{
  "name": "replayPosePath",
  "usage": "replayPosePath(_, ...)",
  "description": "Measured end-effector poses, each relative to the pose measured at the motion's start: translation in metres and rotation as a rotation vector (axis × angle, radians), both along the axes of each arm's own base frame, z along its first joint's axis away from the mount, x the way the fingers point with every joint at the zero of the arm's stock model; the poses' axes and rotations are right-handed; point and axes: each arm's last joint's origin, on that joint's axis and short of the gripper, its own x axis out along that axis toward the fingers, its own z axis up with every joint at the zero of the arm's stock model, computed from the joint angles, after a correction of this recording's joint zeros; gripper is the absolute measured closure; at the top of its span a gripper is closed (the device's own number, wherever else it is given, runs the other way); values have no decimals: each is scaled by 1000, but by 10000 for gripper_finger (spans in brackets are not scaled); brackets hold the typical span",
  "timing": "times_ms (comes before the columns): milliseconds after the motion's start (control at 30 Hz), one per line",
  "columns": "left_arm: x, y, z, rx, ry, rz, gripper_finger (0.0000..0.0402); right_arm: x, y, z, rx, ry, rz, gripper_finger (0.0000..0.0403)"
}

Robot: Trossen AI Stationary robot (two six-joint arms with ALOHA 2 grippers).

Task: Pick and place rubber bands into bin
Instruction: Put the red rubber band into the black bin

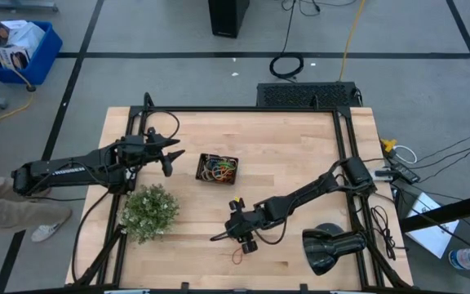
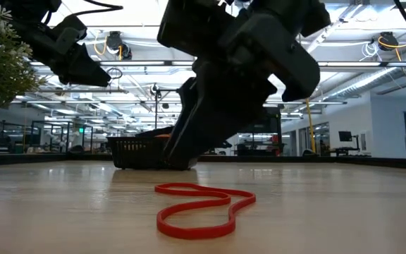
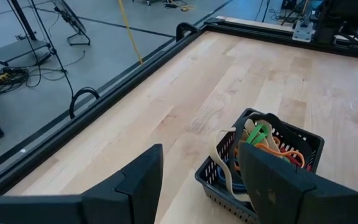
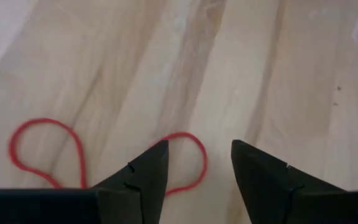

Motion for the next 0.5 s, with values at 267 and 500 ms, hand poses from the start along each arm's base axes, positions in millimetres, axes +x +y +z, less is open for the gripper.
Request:
replayPosePath(267, 0, 0, 0, -1, 2, 1, 185, -2, -2, -4, -20, 1, -26, 238)
replayPosePath(500, 0, 0, 0, -1, 2, 0, 185, -11, -8, -20, 5, 20, -63, 262)
